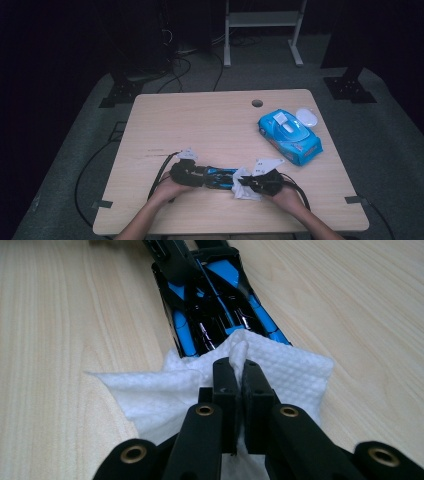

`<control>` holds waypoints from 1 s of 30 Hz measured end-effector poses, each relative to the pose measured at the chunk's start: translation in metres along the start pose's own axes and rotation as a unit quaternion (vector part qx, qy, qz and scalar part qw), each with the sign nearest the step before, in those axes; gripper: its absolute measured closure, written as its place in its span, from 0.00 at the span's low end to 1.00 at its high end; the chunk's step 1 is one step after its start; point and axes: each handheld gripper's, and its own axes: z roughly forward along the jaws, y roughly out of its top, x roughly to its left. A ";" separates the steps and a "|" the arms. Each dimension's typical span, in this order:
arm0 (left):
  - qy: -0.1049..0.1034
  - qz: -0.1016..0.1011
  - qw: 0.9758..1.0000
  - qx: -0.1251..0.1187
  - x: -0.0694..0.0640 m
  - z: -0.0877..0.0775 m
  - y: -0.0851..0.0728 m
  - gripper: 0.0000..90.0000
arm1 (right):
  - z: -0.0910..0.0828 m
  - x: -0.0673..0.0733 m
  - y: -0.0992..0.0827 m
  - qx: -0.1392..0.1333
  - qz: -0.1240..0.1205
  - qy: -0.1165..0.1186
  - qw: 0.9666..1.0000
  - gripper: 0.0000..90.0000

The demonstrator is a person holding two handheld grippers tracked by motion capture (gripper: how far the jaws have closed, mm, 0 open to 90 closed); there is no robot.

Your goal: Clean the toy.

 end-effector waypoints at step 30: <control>0.121 0.207 0.968 -0.078 -0.039 -0.015 -0.030 0.62 | -0.017 -0.025 -0.002 -0.026 0.076 0.039 0.996 0.79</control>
